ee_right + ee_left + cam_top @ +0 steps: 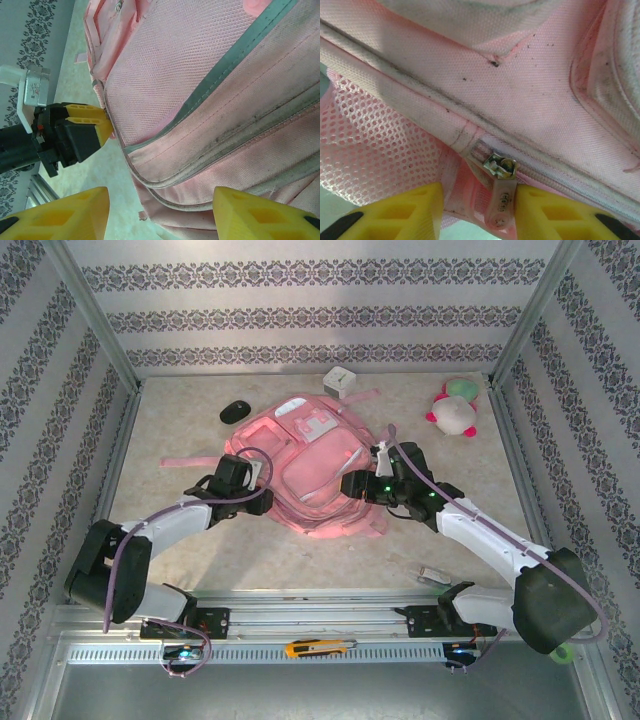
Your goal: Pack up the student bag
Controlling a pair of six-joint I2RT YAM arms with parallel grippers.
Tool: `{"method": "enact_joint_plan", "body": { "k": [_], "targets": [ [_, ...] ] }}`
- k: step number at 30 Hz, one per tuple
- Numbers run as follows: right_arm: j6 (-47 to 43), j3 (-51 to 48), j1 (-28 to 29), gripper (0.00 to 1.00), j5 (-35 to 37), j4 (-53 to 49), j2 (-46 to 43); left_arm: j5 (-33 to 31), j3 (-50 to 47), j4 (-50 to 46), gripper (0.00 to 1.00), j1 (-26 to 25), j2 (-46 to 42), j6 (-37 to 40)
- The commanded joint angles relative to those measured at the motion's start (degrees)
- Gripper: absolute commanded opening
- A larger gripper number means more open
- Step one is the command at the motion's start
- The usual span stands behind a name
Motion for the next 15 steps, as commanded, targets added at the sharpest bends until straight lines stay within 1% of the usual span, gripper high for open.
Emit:
{"method": "enact_joint_plan", "body": {
  "k": [1,8,15],
  "targets": [
    [-0.9,2.0,0.6,0.56,-0.5,0.4,0.7,-1.5,0.4,0.6,0.32,-0.6,0.8,2.1],
    [-0.9,2.0,0.6,0.54,-0.5,0.6,1.2,-1.0,1.3,0.6,0.13,-0.6,1.7,2.5],
    [0.8,1.2,0.9,0.51,-0.4,3.0,2.6,4.9,-0.2,1.4,0.03,-0.7,-0.9,0.9]
  ]
}}
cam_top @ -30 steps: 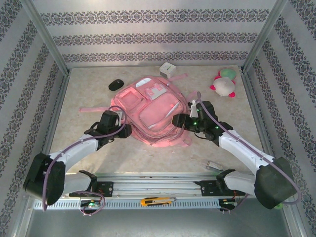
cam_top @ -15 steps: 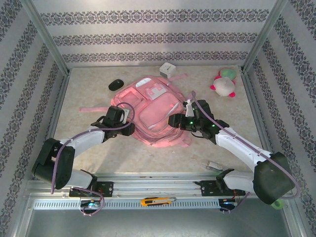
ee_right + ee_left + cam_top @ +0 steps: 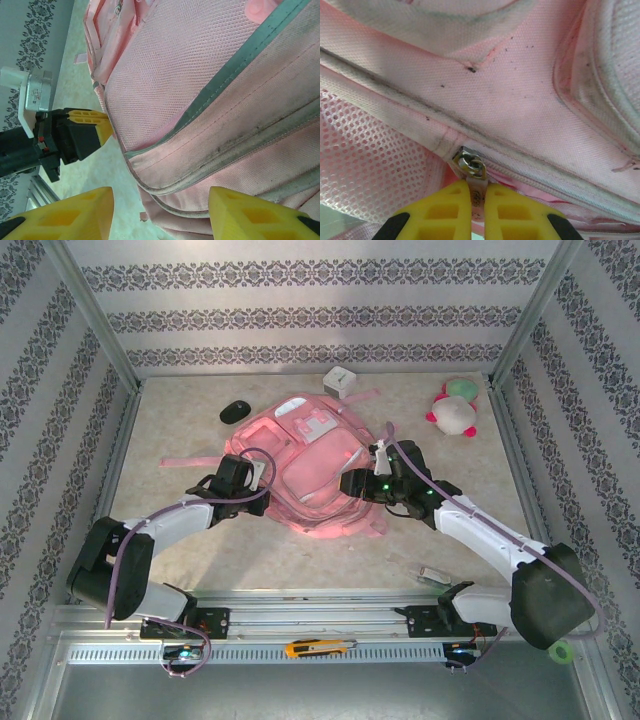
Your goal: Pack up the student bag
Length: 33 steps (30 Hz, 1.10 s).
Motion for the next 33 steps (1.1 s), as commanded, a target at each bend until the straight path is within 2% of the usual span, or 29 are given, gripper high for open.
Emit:
{"method": "enact_joint_plan", "body": {
  "k": [1,5,13,17,29,32,33],
  "targets": [
    [0.8,0.5,0.9,0.51,-0.3,2.5,1.2,3.7,-0.8,0.9,0.02,-0.3,-2.1,-0.9],
    [1.4,0.4,0.9,0.50,-0.2,3.7,2.3,6.2,-2.0,1.5,0.00,-0.4,-3.7,-2.1],
    [4.6,-0.3,0.9,0.48,0.8,8.7,5.3,15.9,-5.3,7.1,0.00,-0.4,-4.9,-8.9],
    [6.2,-0.6,0.9,0.48,1.2,11.7,7.6,17.5,-6.5,9.9,0.00,-1.1,-4.9,-11.2],
    [7.4,1.6,0.9,0.46,2.0,15.9,12.9,21.5,-4.3,12.6,0.00,-9.0,-1.7,-12.5],
    [6.9,2.7,0.5,0.45,1.0,15.9,13.7,22.4,-3.9,13.7,0.05,-10.2,-1.6,-12.9],
    [6.8,2.8,0.1,0.45,0.6,15.6,13.5,22.2,-3.6,13.2,0.12,-10.2,-1.9,-12.5]
  ]
}}
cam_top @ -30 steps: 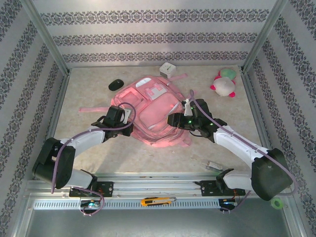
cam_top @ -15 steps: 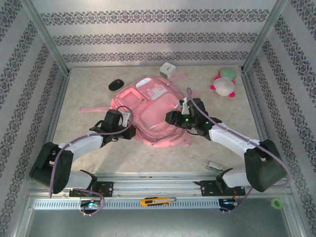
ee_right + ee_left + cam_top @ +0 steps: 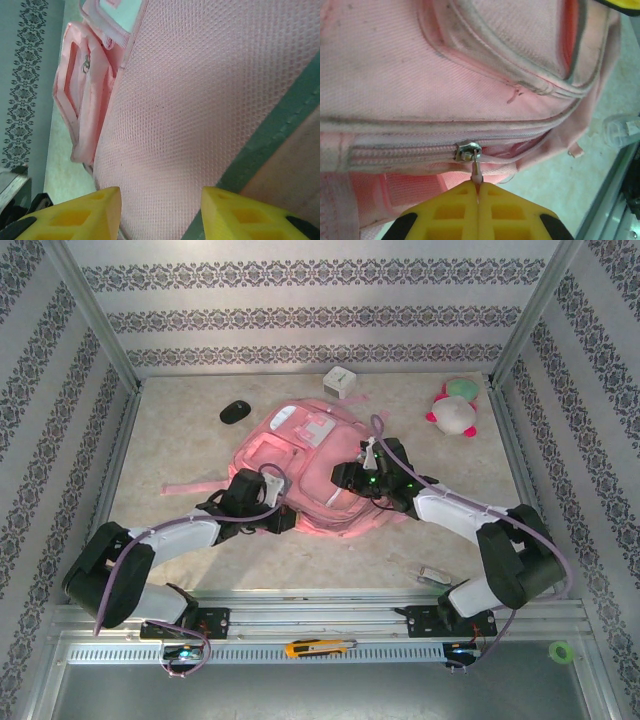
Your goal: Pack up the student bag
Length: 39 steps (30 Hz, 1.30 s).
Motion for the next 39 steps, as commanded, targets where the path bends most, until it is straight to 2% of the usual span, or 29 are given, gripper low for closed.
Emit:
{"method": "enact_joint_plan", "body": {
  "k": [1,4,6,8,12,14,17,19,24,28,35,36,39],
  "targets": [
    [-0.6,2.2,-0.4,0.46,-0.6,1.0,-0.5,2.9,2.5,2.1,0.18,-1.3,-0.8,0.3],
    [-2.5,2.0,-0.7,0.50,0.2,-2.6,-4.8,-0.9,4.1,-2.6,0.37,-1.2,-5.4,5.9],
    [-4.7,1.3,-0.6,0.50,1.4,-5.5,-8.7,-4.9,6.1,-7.5,0.50,-1.1,-9.0,13.3],
    [-6.6,0.1,-0.5,0.50,2.3,-8.0,-12.7,-9.5,7.8,-11.6,0.57,-0.4,-12.0,21.3],
    [-7.7,-4.0,0.1,0.51,2.9,-9.4,-20.0,-13.7,9.0,-16.6,0.64,0.7,-15.8,46.8],
    [-7.9,-5.6,0.5,0.51,3.0,-9.4,-22.1,-15.9,10.0,-19.6,0.65,0.7,-15.1,59.0],
    [-8.6,-6.9,1.3,0.51,1.6,-9.1,-23.3,-15.2,12.1,-26.8,0.66,0.7,-12.0,78.9],
    [-8.9,-7.5,1.9,0.50,-0.2,-8.0,-23.1,-17.0,12.1,-26.2,0.68,1.0,-9.9,85.5],
    [-9.3,-9.1,3.8,0.49,-1.8,-6.4,-22.6,-14.8,13.1,-21.9,0.72,1.9,-3.6,93.9],
    [-9.2,-10.6,5.2,0.48,-2.3,-5.5,-23.3,-16.0,12.1,-12.8,0.72,1.9,1.6,96.3],
    [-8.7,-14.2,5.7,0.47,-0.5,-5.2,-26.8,-18.7,11.7,-5.2,0.70,2.0,6.9,98.7],
    [-8.6,-14.5,5.7,0.47,-0.3,-5.2,-27.3,-18.9,11.4,-4.3,0.67,2.0,7.3,98.6],
    [-8.1,-15.6,5.6,0.46,0.2,-5.3,-28.6,-20.5,11.9,-4.0,0.41,1.5,8.2,98.3]
  ]
}}
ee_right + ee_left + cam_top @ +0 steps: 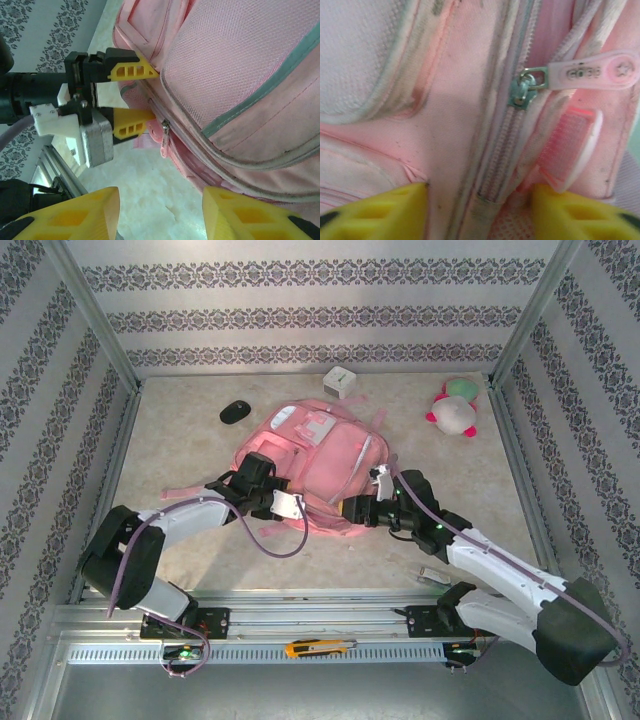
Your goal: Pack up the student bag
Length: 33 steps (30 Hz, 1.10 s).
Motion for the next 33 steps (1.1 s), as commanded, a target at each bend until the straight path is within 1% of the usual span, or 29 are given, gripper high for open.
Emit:
{"method": "enact_joint_plan", "body": {
  "k": [1,2,4,5,8,11,14,19,22,26,30,33],
  "targets": [
    [0.4,-1.6,0.4,0.46,1.4,1.2,-1.9,-2.4,0.7,6.2,0.29,-0.3,1.2,1.0],
    [0.8,-2.0,0.4,0.46,1.5,1.1,-2.3,-2.6,0.7,6.0,0.17,-0.6,0.7,0.1],
    [1.7,-2.5,0.7,0.46,1.4,1.0,-3.0,-1.8,0.8,4.8,0.02,-1.3,-0.6,-2.1],
    [2.1,-2.6,1.0,0.45,1.4,0.9,-3.3,-0.5,1.0,3.7,0.00,-1.5,-1.5,-3.8],
    [3.0,-2.1,3.1,0.45,1.6,0.0,-3.5,4.7,0.1,3.5,0.00,-1.8,-4.4,-11.1],
    [4.5,-1.2,6.2,0.45,3.6,-0.3,-2.1,9.4,-2.0,6.9,0.00,-1.9,-6.8,-18.5],
    [7.8,-0.2,8.2,0.45,4.8,0.7,1.2,10.9,-3.5,9.0,0.00,-2.0,-7.1,-23.1],
    [13.6,2.6,12.1,0.44,3.2,4.2,6.7,12.2,-3.8,10.2,0.00,-2.7,-6.6,-28.1],
    [16.7,3.4,14.2,0.45,5.5,4.4,9.1,13.8,-4.6,11.9,0.00,-2.8,-6.6,-30.4],
    [18.9,3.8,14.3,0.46,9.5,5.5,12.6,14.6,-5.3,12.5,0.00,-2.9,-6.6,-31.4],
    [19.9,5.2,13.5,0.46,8.9,9.9,16.8,14.7,-5.4,12.5,0.00,-2.9,-7.1,-31.3],
    [19.7,6.9,13.3,0.45,9.0,11.3,19.4,15.0,-5.3,12.6,0.00,-3.0,-7.4,-31.2]
  ]
}}
